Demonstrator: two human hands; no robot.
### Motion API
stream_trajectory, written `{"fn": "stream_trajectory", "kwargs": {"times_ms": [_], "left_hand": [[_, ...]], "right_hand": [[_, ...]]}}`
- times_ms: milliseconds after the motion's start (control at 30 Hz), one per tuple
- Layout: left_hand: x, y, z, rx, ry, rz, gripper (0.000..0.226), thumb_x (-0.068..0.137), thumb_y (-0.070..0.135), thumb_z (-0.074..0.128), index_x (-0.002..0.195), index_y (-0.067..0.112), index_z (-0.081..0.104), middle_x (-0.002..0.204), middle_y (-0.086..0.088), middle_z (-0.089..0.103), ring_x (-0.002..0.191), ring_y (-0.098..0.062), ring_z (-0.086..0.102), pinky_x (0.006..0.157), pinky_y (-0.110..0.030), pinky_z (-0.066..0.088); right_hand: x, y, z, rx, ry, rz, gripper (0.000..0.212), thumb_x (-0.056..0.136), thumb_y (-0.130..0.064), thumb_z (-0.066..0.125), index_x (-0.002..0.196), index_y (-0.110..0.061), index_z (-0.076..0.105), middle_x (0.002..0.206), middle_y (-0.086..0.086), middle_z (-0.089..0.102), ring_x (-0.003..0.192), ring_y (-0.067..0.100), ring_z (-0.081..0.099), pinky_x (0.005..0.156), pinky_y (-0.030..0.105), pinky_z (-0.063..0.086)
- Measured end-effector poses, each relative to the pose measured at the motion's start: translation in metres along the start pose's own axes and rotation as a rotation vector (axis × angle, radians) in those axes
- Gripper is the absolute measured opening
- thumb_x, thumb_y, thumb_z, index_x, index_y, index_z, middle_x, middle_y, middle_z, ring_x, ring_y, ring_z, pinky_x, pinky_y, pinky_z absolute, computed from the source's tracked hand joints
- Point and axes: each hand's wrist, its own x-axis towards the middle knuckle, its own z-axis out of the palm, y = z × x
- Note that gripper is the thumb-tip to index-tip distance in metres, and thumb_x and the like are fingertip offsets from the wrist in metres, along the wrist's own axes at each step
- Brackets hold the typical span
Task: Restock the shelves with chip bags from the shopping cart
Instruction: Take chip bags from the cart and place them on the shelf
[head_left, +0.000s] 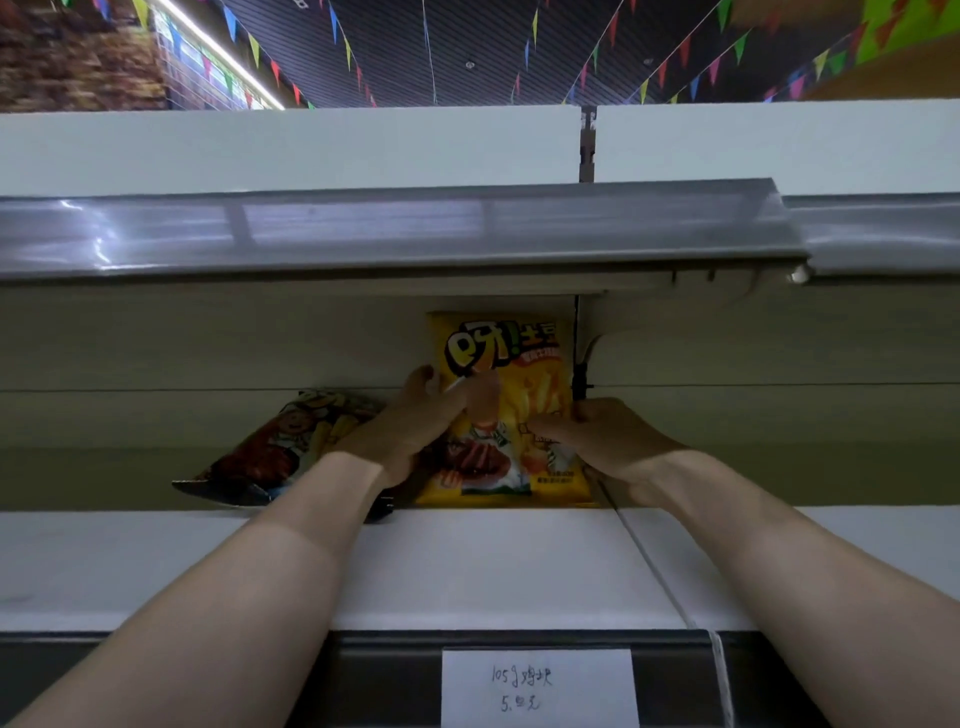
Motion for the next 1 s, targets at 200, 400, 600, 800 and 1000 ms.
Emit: {"fn": "stream_trajectory", "kwargs": {"times_ms": [200, 400, 600, 800, 1000], "left_hand": [[-0.001, -0.004, 0.006, 0.128, -0.118, 0.003, 0.143, 0.042, 0.038, 0.096, 0.152, 0.033, 0.005, 0.147, 0.004, 0.038, 0.129, -0.022, 0.046, 0.108, -0.041, 0.039], [0.007, -0.008, 0.013, 0.175, -0.035, 0.171, 0.087, 0.069, -0.001, 0.081, 0.132, 0.024, 0.026, 0.128, -0.001, 0.051, 0.111, -0.014, 0.053, 0.08, -0.024, 0.048], [0.012, -0.015, 0.017, 0.352, 0.079, 0.321, 0.112, 0.058, 0.024, 0.086, 0.142, 0.049, 0.016, 0.14, 0.0, 0.044, 0.13, -0.025, 0.044, 0.103, -0.053, 0.044], [0.005, -0.014, 0.024, 0.59, 0.128, 0.321, 0.098, 0.09, 0.01, 0.063, 0.153, 0.033, -0.008, 0.15, -0.007, 0.017, 0.133, -0.029, 0.039, 0.107, -0.029, 0.033], [-0.014, 0.01, 0.016, 0.763, 0.387, 0.491, 0.062, 0.092, 0.025, 0.057, 0.148, 0.018, 0.031, 0.149, -0.014, 0.029, 0.136, -0.034, 0.032, 0.109, -0.044, 0.034]], "right_hand": [[0.007, 0.002, 0.002, 0.178, 0.084, -0.082, 0.014, 0.092, -0.024, 0.064, 0.082, -0.03, 0.058, 0.09, -0.002, 0.065, 0.079, 0.01, 0.062, 0.072, 0.023, 0.051], [0.015, 0.002, 0.006, 0.198, 0.056, -0.058, 0.038, 0.09, -0.021, 0.067, 0.125, -0.013, 0.055, 0.12, 0.005, 0.064, 0.103, 0.018, 0.062, 0.084, 0.028, 0.053], [0.019, -0.001, 0.017, -0.263, 0.328, -0.193, 0.08, 0.087, -0.035, 0.066, 0.151, -0.025, 0.02, 0.133, 0.01, 0.048, 0.118, 0.033, 0.053, 0.094, 0.044, 0.049], [0.011, -0.008, 0.031, -0.69, 0.273, -0.26, 0.07, 0.093, -0.043, 0.056, 0.15, -0.032, 0.019, 0.144, 0.012, 0.03, 0.12, 0.035, 0.046, 0.086, 0.039, 0.044], [-0.008, -0.028, 0.026, -0.852, 0.331, -0.347, 0.056, 0.095, -0.035, 0.054, 0.146, -0.029, 0.033, 0.154, 0.01, 0.019, 0.134, 0.033, 0.031, 0.097, 0.039, 0.04]]}}
